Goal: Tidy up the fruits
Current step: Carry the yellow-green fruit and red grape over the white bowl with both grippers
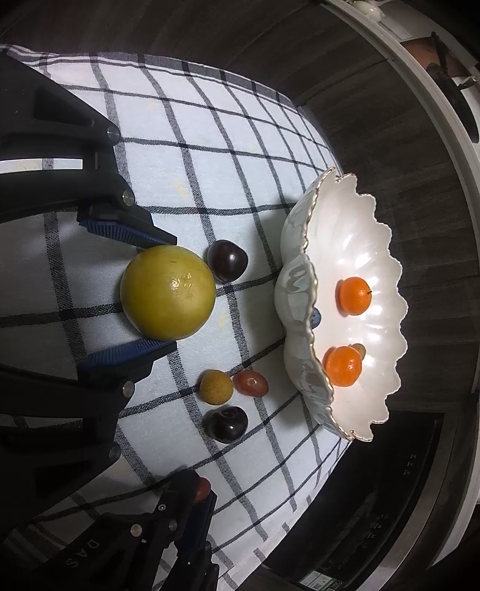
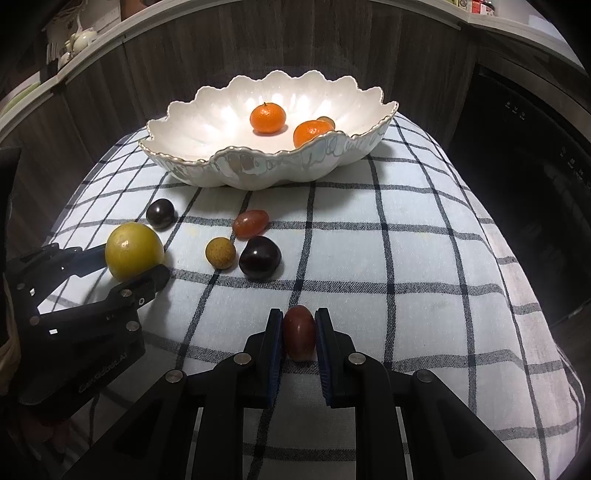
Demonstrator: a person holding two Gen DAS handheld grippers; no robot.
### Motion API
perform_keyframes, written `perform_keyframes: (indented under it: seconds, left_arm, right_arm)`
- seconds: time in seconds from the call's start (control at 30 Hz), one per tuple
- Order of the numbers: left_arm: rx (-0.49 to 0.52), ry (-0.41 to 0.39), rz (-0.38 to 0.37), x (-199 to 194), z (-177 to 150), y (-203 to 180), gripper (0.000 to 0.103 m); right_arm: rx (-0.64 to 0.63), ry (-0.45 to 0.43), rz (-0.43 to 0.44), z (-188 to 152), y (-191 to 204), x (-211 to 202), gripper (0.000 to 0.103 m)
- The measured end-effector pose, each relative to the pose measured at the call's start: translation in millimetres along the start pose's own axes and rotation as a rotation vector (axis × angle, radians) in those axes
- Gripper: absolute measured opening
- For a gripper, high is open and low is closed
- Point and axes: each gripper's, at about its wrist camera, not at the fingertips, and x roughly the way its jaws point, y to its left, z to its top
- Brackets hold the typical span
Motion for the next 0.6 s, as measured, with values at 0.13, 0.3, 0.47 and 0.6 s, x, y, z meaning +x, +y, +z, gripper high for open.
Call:
perform_keyframes:
  seconds: [0.13,0.3,0.47,0.6]
  left_arm:
    - [0.000,-0.010,0.004,-5.9,1.7,0.1,0.048]
    - [-0.008,-0.012,0.013,-14.0,5.7,2.8,0.048]
    - [-0.014,-0.033,0.026,-25.6,12.1,6.2,0.048]
    - [-0.016,-0.039,0.033,-33.2,17.0,6.9,0.048]
  right_arm:
    - [-0.002,-0.010,0.001,1.6,0.0,-2.9,0.019]
    - [-0.004,-0.032,-0.002,6.3,-0.1,-9.4,0.019]
    - [-0.003,-0.051,-0.006,11.8,-1.3,-16.7,0.019]
    - [0.007,-0.064,-0.006,17.5,-4.0,-22.9,0.019]
